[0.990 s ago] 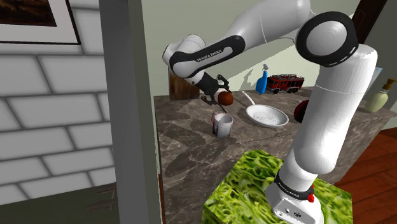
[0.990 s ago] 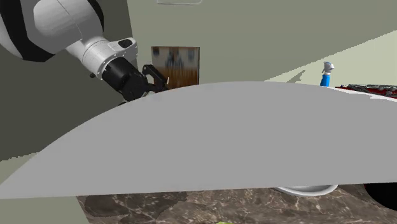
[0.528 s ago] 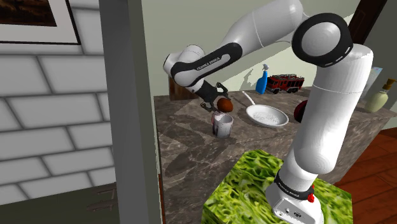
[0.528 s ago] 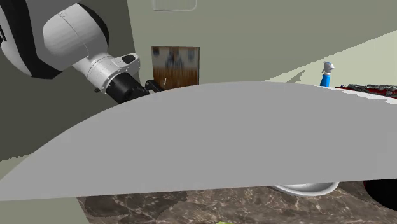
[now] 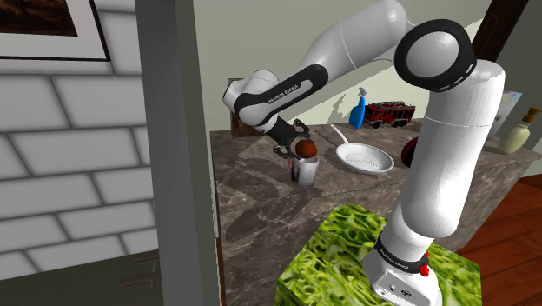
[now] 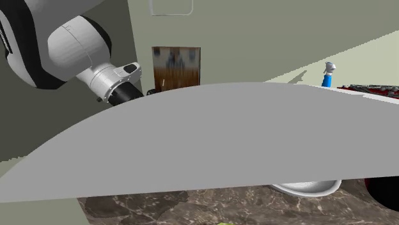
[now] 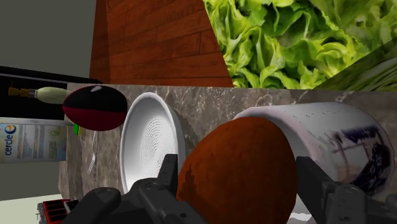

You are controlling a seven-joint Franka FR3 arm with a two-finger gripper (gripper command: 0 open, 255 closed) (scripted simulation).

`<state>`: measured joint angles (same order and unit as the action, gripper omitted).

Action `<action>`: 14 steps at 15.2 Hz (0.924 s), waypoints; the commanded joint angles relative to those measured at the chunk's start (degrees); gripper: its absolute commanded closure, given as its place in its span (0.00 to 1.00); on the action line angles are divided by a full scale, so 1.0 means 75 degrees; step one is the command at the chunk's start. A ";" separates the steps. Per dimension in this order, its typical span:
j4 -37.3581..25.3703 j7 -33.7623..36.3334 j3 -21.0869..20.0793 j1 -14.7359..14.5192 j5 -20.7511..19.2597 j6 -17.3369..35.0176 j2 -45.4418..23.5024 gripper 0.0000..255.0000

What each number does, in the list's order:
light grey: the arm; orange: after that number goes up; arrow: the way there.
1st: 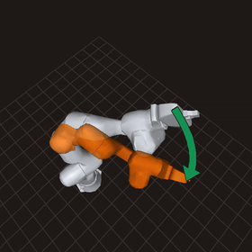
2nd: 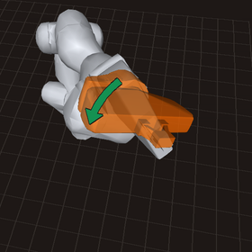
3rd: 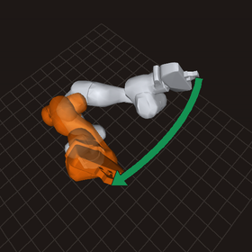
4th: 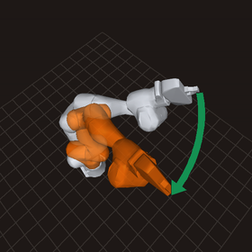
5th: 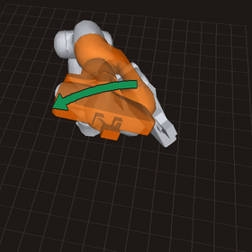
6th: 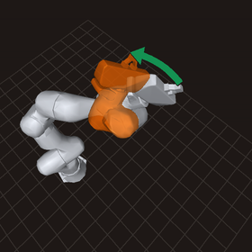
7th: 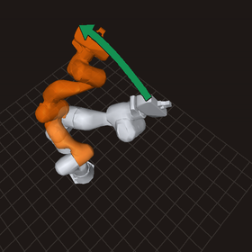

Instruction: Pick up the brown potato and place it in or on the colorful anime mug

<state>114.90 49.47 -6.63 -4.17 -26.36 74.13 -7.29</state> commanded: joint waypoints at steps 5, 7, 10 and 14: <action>0.0057 0.0007 0.0002 0.0013 0.0021 0.0061 -0.0038 0.00; 0.0067 -0.0003 0.0008 0.0020 0.0014 0.0068 -0.0030 0.00; 0.0052 0.0008 0.0000 0.0015 0.0020 0.0060 -0.0044 0.00; -0.1325 -0.0027 -0.0141 -0.0207 0.0100 -0.0810 -0.0622 0.00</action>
<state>107.04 49.33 -7.51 -5.40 -25.70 69.46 -11.11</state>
